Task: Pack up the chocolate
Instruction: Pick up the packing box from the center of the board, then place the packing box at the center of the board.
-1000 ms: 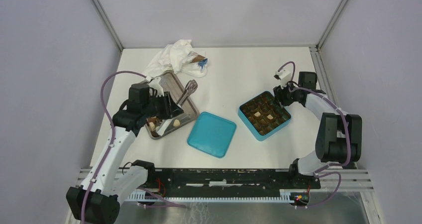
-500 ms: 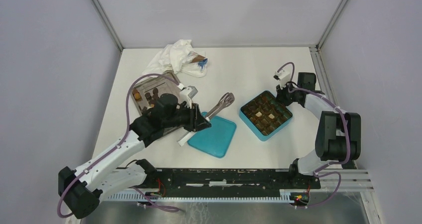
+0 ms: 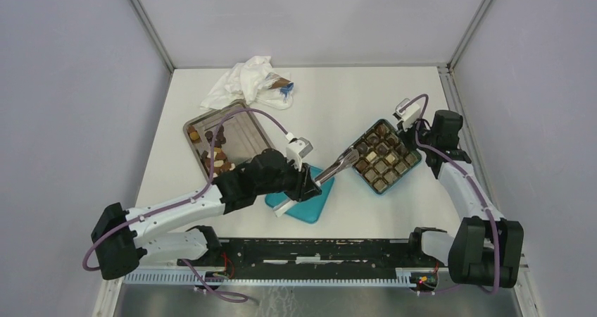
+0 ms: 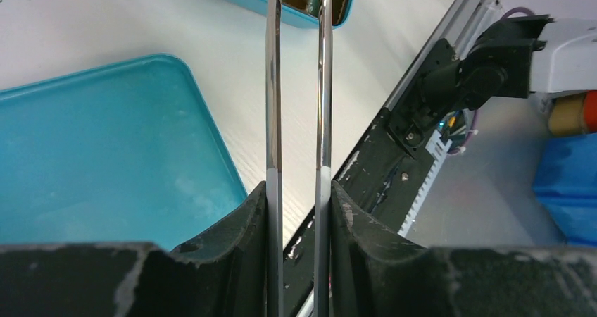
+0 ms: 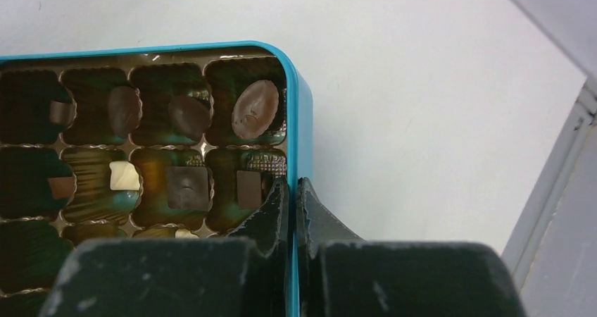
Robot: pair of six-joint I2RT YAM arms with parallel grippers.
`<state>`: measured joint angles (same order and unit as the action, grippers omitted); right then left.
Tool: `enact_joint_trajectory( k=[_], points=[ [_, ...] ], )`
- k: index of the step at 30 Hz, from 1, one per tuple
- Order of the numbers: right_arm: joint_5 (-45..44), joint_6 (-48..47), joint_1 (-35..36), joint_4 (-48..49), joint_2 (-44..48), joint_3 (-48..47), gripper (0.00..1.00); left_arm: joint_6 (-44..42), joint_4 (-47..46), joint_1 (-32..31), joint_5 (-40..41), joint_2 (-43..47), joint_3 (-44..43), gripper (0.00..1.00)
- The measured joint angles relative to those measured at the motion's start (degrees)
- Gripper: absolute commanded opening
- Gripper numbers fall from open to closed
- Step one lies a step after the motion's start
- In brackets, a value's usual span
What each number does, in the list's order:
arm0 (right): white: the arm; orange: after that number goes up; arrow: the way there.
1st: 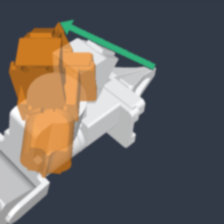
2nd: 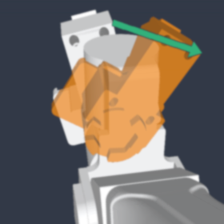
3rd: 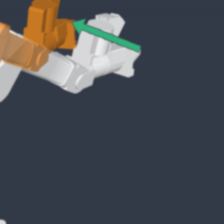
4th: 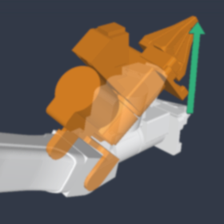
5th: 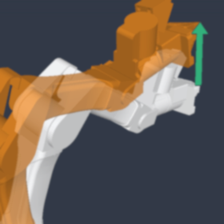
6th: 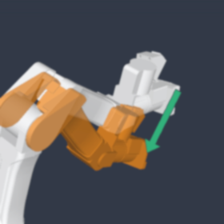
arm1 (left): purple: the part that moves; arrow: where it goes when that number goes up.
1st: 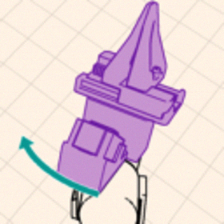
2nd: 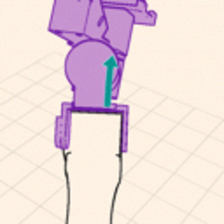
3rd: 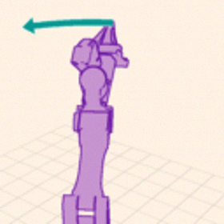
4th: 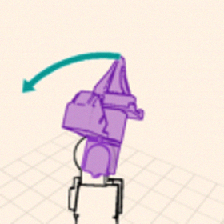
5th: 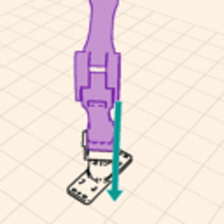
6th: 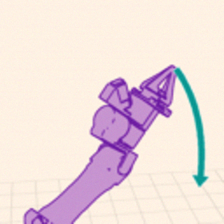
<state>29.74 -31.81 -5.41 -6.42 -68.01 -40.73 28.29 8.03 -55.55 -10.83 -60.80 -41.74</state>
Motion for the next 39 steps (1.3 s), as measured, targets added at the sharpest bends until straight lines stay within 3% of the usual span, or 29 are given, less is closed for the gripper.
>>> enact_joint_trajectory(
  k=[7,14,33,39],
  points=[
    [2.67,-1.29,0.00,2.89,5.14,3.48,0.00,-3.48,-1.79,-6.75,7.10,-6.60,-0.74,0.02],
    [5.35,-1.27,0.00,2.95,4.63,3.48,0.00,-5.29,-1.84,-12.00,12.85,-11.80,-4.33,0.02],
    [3.21,2.64,0.00,-3.15,-13.66,-3.61,0.08,-5.62,9.99,-15.67,22.80,-28.50,-23.37,0.03],
    [3.21,3.58,0.00,-4.90,-17.88,-5.44,0.29,-5.60,13.77,-15.67,22.75,-32.09,-26.69,0.04]
  ],
)
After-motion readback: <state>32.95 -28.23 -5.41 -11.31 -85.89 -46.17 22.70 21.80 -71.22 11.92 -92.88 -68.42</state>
